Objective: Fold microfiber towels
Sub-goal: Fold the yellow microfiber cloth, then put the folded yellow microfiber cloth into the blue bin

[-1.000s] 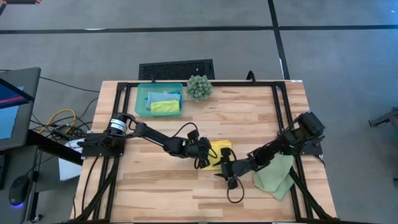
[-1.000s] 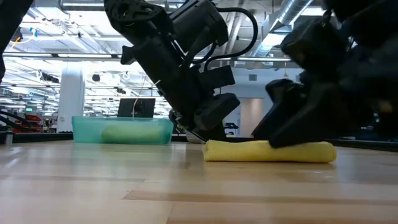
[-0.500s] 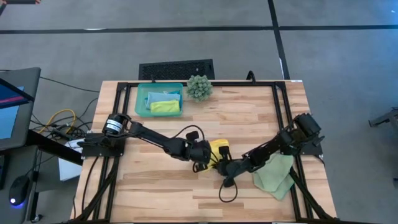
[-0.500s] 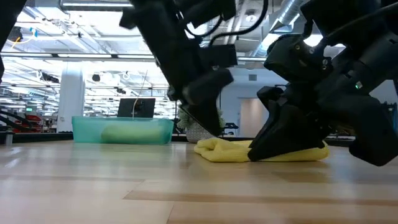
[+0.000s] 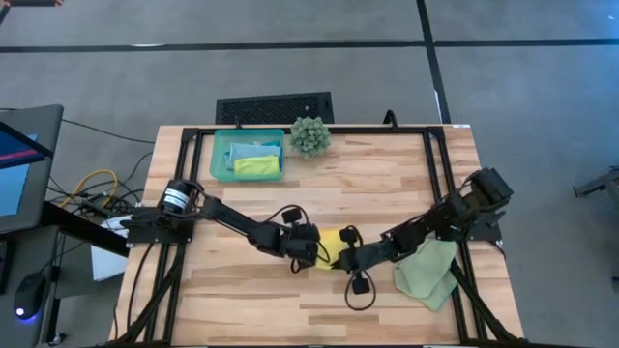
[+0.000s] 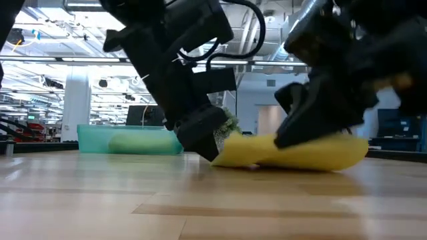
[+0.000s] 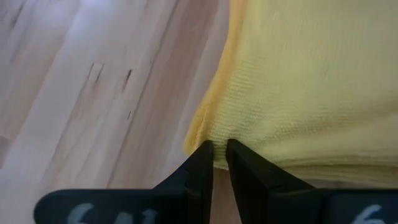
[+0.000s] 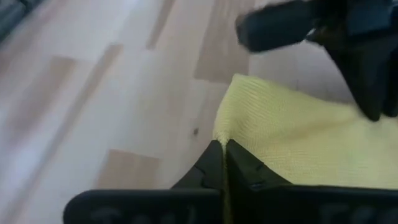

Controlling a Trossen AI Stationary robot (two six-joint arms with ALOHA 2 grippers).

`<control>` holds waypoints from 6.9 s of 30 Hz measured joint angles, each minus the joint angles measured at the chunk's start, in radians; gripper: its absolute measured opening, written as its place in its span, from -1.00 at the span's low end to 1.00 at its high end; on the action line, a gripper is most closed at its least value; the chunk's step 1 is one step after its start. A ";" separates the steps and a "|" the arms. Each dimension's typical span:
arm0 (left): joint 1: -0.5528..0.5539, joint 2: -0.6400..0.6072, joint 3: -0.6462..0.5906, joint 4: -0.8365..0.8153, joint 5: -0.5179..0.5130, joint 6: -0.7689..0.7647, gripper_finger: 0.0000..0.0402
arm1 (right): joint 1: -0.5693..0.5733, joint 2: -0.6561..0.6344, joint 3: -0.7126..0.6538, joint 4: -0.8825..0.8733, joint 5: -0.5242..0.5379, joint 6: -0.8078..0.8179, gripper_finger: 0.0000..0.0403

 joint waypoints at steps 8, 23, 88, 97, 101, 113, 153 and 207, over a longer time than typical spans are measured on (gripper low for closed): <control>-0.051 0.007 -0.009 0.086 -0.026 0.080 -0.78 | -0.087 -0.162 0.001 -0.109 -0.181 0.095 -0.85; -0.142 -0.036 0.090 -0.134 -0.201 0.141 -0.77 | -0.350 -0.079 0.002 -0.107 -0.531 0.121 -0.88; -0.120 -0.042 -0.215 0.429 -0.122 0.169 -0.77 | -0.548 -0.037 0.108 -0.223 -0.675 0.015 -0.87; -0.120 -0.042 -0.215 0.429 -0.122 0.169 -0.77 | -0.536 -0.037 0.108 -0.221 -0.615 -0.024 -0.47; -0.120 -0.042 -0.215 0.429 -0.122 0.169 -0.77 | -0.542 -0.041 0.108 -0.223 -0.617 -0.029 -0.20; -0.121 -0.042 -0.215 0.427 -0.123 0.164 -0.77 | -0.542 -0.306 0.096 -0.401 -0.615 -0.089 -0.22; -0.096 -0.117 -0.215 0.185 -0.147 0.117 -0.77 | -0.546 -0.043 -0.003 -0.157 -0.579 0.001 0.20; -0.017 -0.059 -0.174 0.349 0.206 -0.181 -0.01 | -0.052 -0.379 -0.312 0.199 -0.006 0.199 0.52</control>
